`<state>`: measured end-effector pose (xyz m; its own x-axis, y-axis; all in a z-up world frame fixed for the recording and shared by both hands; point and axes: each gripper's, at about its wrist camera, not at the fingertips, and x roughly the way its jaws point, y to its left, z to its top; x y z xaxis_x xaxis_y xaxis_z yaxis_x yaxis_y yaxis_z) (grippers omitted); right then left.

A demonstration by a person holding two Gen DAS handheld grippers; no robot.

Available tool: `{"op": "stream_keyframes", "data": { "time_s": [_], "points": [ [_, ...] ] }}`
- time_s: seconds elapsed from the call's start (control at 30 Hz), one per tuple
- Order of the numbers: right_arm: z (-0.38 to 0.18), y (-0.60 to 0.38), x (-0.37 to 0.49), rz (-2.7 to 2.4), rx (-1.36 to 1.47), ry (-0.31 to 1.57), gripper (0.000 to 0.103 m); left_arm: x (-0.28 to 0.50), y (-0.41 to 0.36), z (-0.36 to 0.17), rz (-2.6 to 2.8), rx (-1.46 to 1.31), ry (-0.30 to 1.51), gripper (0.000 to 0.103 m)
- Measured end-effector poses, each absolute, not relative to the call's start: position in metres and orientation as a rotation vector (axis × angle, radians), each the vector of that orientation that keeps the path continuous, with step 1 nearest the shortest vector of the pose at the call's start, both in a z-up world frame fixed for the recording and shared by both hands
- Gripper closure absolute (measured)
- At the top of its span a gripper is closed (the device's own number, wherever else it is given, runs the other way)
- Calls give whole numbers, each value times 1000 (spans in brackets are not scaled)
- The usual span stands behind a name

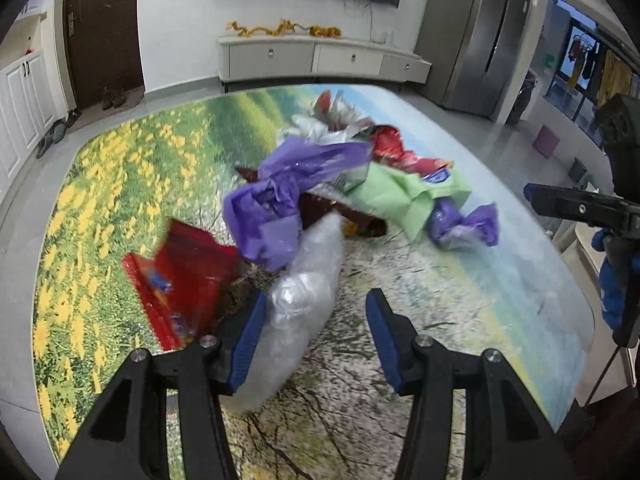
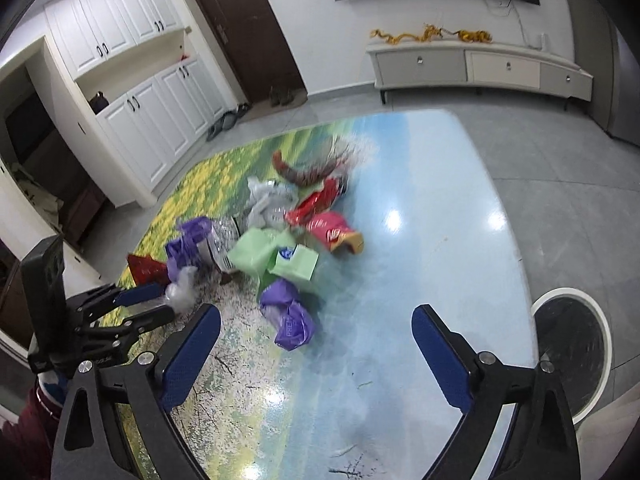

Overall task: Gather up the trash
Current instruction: 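Grasp the clear plastic bag with the left gripper while the right gripper grasps a purple bag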

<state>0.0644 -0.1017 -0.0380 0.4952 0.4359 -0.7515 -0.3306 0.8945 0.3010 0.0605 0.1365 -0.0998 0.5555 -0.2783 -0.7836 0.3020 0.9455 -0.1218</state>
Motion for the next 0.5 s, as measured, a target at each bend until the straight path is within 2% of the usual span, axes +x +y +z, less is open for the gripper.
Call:
{"op": "stream_keyframes", "data": {
  "time_s": [0.13,0.4,0.5],
  "points": [
    [-46,-97,70,487,117,971,13,66,137,-108,-343,11,941,54],
    [-60,-83,79,520,105,1006,21,68,131,-113,-341,-13,958,70],
    [-64,-78,81,531,96,1017,28,69,133,-113,-336,-48,958,71]
  ]
}}
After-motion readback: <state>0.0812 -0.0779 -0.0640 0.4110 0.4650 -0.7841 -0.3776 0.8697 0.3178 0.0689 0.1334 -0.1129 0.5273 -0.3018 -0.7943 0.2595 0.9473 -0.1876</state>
